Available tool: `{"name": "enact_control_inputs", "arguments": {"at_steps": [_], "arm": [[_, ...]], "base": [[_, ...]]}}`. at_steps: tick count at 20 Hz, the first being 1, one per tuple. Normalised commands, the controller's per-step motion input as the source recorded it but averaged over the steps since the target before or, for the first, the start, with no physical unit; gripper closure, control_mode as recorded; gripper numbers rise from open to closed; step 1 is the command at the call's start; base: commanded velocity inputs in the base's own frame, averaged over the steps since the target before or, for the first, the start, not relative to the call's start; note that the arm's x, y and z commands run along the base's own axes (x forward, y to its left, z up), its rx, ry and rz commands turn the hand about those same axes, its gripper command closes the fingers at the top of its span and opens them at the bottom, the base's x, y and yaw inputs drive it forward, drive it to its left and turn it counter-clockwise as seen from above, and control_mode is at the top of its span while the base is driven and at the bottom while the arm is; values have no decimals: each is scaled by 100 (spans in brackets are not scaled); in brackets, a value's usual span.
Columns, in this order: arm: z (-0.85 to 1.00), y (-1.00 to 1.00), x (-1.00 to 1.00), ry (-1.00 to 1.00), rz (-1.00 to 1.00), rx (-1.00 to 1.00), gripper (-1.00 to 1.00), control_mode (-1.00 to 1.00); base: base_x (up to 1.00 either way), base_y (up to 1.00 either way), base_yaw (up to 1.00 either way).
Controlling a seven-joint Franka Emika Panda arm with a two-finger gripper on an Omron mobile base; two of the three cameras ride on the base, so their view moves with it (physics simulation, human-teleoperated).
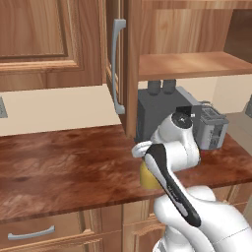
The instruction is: There is a tray on the dining counter. Grab the cup, mug, and pitcher and place them on the tray. The pitcher may be placed next to the tray if it cannot fit the tray.
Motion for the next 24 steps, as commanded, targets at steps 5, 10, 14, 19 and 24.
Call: {"name": "enact_control_inputs", "arguments": {"at_steps": [5,10,14,19,24], "arm": [[56,-16,-18,0,0,0,100,-100],[61,-5,-15,9,0,1,100,-100],[50,-5,-25,3,0,0,100,-100],[35,-16,-23,2,0,0,100,-100],[0,-23,-11,0,-3,0,100,-100]], "base": [[0,0,0],[0,0,0],[0,0,0],[0,0,0],[0,0,0]]}}
